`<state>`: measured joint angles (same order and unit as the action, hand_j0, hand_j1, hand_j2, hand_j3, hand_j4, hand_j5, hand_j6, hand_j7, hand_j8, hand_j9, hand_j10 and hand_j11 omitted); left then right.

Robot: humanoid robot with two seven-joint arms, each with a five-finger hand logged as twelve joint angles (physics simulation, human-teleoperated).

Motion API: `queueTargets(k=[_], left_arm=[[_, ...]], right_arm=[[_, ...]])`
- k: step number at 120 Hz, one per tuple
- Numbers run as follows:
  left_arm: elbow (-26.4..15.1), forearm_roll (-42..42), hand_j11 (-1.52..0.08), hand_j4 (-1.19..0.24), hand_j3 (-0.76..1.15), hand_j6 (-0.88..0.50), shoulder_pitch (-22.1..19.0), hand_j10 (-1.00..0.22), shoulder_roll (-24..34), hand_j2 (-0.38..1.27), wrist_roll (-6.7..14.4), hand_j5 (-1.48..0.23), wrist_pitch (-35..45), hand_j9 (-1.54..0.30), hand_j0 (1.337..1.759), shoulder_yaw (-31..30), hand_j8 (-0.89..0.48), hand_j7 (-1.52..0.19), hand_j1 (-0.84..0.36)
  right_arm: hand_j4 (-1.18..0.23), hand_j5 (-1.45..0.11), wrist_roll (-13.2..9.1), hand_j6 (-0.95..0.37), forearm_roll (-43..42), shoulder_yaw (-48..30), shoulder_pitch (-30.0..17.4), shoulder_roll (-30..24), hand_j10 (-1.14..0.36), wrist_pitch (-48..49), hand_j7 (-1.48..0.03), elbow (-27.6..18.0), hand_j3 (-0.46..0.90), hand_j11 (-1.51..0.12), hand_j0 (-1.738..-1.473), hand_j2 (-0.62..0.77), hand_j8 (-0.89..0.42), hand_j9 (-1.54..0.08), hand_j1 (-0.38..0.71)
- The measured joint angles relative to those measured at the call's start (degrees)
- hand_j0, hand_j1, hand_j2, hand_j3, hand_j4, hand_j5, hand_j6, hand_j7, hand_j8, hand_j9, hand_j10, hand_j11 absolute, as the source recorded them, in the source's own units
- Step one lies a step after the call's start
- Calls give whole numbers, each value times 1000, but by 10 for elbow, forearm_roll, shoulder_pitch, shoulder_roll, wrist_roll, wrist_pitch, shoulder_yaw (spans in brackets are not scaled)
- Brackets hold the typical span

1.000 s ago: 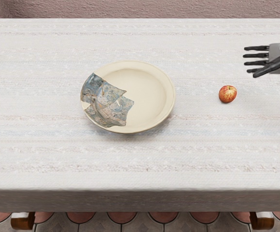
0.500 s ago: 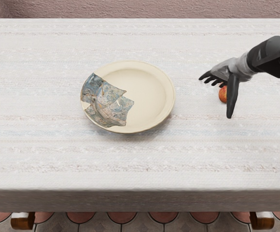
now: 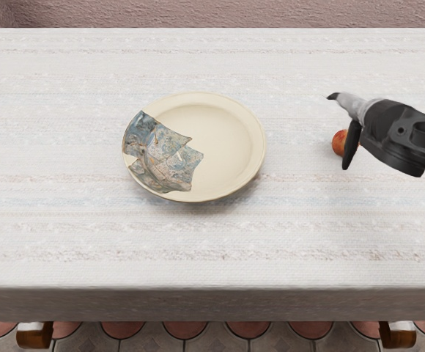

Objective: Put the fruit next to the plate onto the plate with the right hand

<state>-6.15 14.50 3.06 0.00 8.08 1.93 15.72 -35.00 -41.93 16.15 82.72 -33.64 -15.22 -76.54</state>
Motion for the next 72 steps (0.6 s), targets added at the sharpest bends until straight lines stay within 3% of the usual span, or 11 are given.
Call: queueTargets(k=[28,72], left_arm=[[0,0,0,0,0,-1,0,0,0,0,0,0,0,0,1658,0,0,0,349],[0,0,0,0,0,-1,1,0,0,0,0,0,0,0,1658,0,-1,0,349]], right_arm=[[-124,-158,0,-126,-9,0,-28,-32,-123,-12,-157,-2,0,-157,-1658,-22,-125,-158,-205],[-247,-318,0,-249,-11,0,-63,8,-247,-37,-318,90,0,-318,-1658,-46,-248,-318,-57]])
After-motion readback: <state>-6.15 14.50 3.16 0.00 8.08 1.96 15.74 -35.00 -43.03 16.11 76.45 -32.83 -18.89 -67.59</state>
